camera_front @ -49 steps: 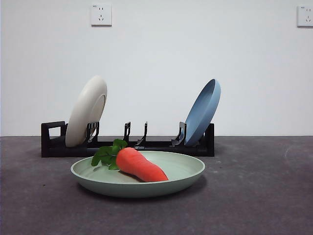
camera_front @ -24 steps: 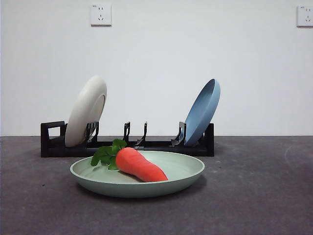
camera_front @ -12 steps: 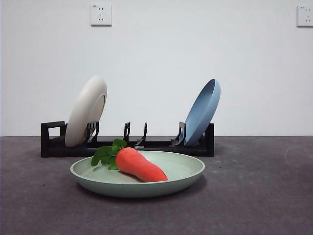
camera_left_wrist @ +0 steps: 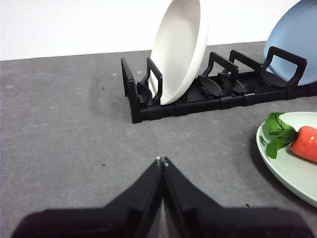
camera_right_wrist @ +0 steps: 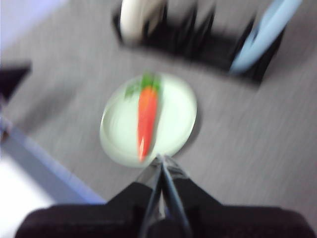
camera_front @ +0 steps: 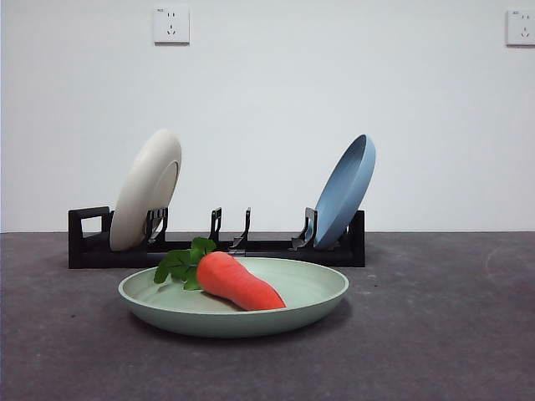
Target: Take the green plate from the plate rack,put the plate on the table,take the carrot from the table,put the carrot in the plate
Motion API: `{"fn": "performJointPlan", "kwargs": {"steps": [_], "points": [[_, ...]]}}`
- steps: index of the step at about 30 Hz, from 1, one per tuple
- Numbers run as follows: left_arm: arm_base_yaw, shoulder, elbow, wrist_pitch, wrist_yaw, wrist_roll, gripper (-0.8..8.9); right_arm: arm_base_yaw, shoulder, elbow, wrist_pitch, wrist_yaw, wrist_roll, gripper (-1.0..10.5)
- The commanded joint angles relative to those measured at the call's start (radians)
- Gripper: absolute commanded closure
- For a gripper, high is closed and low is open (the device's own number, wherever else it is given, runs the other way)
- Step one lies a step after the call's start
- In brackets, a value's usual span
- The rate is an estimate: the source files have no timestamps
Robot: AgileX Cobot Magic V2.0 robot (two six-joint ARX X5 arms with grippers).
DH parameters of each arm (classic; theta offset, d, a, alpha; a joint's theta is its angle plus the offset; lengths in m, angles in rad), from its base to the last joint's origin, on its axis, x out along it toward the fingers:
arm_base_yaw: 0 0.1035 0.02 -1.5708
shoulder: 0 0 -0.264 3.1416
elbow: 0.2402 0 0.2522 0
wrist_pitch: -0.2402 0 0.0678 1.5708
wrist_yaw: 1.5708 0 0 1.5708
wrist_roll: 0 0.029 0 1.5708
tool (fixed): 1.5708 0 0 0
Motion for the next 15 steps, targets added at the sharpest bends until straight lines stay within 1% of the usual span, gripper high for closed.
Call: {"fn": "performJointPlan", "kwargs": {"steps": [1, 4, 5, 7, 10, 13, 15], "points": [[0.003, -0.003, -0.009, -0.008, 0.0, -0.005, 8.15, -0.164, -0.063, -0.094, 0.105, -0.052, -0.098, 9.4], [0.003, -0.003, -0.009, -0.009, 0.0, -0.005, 8.15, -0.299, -0.152, -0.227, 0.244, -0.052, -0.12, 9.4], [0.003, -0.003, -0.009, -0.008, 0.0, -0.005, 8.15, -0.337, -0.187, -0.283, 0.303, -0.053, -0.116, 9.4], [0.003, -0.003, -0.009, -0.008, 0.0, -0.005, 8.15, -0.392, -0.254, -0.391, 0.417, -0.053, -0.087, 9.4], [0.003, -0.003, -0.009, -0.008, 0.0, -0.005, 8.15, -0.447, -0.347, -0.547, 0.568, -0.05, -0.046, 9.4], [0.003, -0.003, -0.009, -0.009, -0.001, -0.005, 8.15, -0.48, -0.431, -0.671, 0.659, -0.05, -0.041, 9.4], [0.003, -0.003, -0.009, -0.008, 0.0, -0.005, 8.15, -0.494, -0.478, -0.736, 0.689, -0.049, -0.018, 9.4]]}}
